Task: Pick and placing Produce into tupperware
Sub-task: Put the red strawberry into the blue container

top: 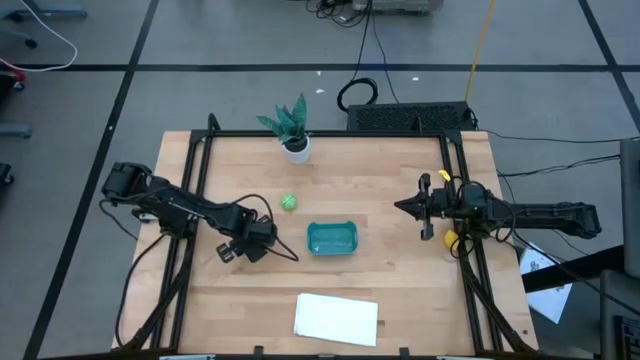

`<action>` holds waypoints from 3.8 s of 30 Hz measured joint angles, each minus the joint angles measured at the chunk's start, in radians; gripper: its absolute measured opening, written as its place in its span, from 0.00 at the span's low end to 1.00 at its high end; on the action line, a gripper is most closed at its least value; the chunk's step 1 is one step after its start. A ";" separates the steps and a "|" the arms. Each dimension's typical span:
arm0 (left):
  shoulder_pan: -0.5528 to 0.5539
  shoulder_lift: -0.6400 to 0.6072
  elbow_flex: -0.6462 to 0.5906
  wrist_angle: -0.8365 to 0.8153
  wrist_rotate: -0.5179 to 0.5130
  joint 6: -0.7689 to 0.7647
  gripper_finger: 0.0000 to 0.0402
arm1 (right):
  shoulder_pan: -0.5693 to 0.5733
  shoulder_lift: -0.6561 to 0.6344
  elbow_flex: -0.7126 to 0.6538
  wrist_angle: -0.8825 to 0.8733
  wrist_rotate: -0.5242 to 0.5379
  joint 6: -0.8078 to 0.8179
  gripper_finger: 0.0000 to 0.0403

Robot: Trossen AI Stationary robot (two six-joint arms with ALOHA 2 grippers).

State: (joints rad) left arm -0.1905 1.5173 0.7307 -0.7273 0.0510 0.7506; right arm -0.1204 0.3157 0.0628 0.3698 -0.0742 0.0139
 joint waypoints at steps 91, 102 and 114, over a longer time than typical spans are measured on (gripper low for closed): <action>0.358 -0.154 0.375 0.003 0.210 -0.520 0.36 | 0.000 0.000 0.000 0.020 0.001 -0.025 0.00; 0.360 0.074 0.718 -0.132 0.226 -0.493 0.36 | 0.000 0.000 0.000 0.045 0.001 -0.024 0.00; 0.360 0.303 0.935 -0.186 0.320 -0.434 0.36 | 0.000 -0.001 0.000 0.049 0.000 -0.026 0.00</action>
State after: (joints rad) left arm 0.1697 1.8208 1.6653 -0.9129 0.3712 0.3161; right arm -0.1204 0.3149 0.0628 0.4187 -0.0738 -0.0116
